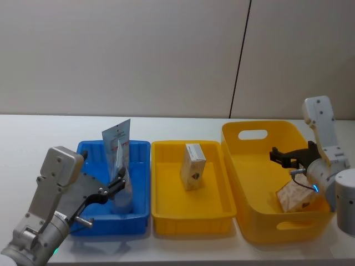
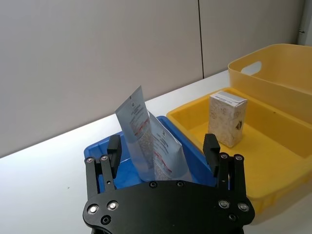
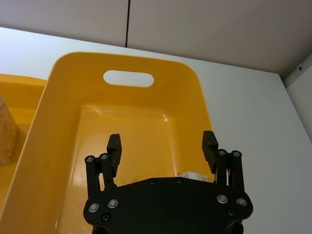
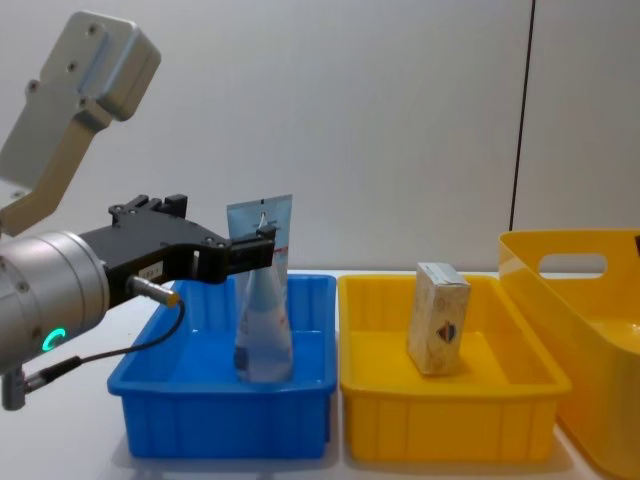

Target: Bimanual collaborative sorting of washing and personal care products

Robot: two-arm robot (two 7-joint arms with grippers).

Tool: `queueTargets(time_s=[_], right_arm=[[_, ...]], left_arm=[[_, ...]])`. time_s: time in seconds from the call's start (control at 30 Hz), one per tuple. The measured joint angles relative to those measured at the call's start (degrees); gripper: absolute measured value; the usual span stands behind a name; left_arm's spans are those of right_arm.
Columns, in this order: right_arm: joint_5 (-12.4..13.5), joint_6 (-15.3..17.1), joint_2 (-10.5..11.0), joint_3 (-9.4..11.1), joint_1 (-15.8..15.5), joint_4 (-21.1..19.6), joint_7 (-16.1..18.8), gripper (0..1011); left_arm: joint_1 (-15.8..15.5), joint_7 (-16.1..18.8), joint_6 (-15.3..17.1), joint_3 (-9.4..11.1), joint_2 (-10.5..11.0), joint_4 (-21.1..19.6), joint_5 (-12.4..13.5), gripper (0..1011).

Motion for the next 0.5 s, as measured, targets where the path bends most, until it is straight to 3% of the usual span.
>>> queueTargets(time_s=[0.5], right_arm=[[0.0, 0.1, 0.0, 0.0, 0.0, 0.1, 0.1, 1003]], left_arm=[[-1.6, -1.9, 4.7, -0.6, -1.4, 0.7, -2.0, 1001]])
